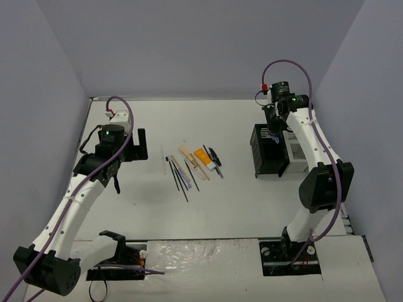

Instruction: Organize the makeup

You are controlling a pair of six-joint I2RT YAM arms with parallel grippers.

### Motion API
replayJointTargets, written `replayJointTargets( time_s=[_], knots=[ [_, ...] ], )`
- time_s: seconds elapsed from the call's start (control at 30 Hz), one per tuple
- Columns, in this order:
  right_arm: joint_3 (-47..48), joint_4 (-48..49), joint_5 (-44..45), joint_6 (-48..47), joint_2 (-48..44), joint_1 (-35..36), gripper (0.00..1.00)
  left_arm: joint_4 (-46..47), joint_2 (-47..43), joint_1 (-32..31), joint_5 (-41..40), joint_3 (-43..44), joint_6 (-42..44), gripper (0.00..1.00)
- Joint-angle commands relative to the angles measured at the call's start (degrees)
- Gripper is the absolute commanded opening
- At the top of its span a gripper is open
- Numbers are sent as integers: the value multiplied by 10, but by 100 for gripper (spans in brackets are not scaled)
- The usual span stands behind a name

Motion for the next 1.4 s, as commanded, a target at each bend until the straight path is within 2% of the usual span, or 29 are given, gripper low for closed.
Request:
replayJointTargets(
  time_s=[0.0, 0.47, 0.6, 0.63, 0.8, 1.07, 1.23, 1.37],
  knots=[
    [46, -5, -10, -15, 4, -3, 0, 19, -4, 9, 2, 16, 7, 97],
    [57, -5, -11, -5, 59, -4, 1, 21, -8, 17, 8, 13, -1, 97],
    [62, -1, -8, 2, 69, -5, 13, 22, -11, 18, 8, 11, -3, 97],
    [62, -1, -8, 3, 69, -5, 13, 22, -11, 18, 8, 11, -3, 97],
    [69, 0, 4, 9, 80, -9, 30, 24, -11, 21, 9, 8, -4, 97],
    [79, 10, -19, 18, 36, 5, 46, 26, -9, 27, 14, 8, -7, 97],
    [35, 70, -44, 31, -43, 78, 58, 23, -12, 31, 12, 8, -7, 97],
    [-36, 157, -44, 52, -83, 182, 60, 22, -20, 34, 3, 9, -5, 97]
  ],
)
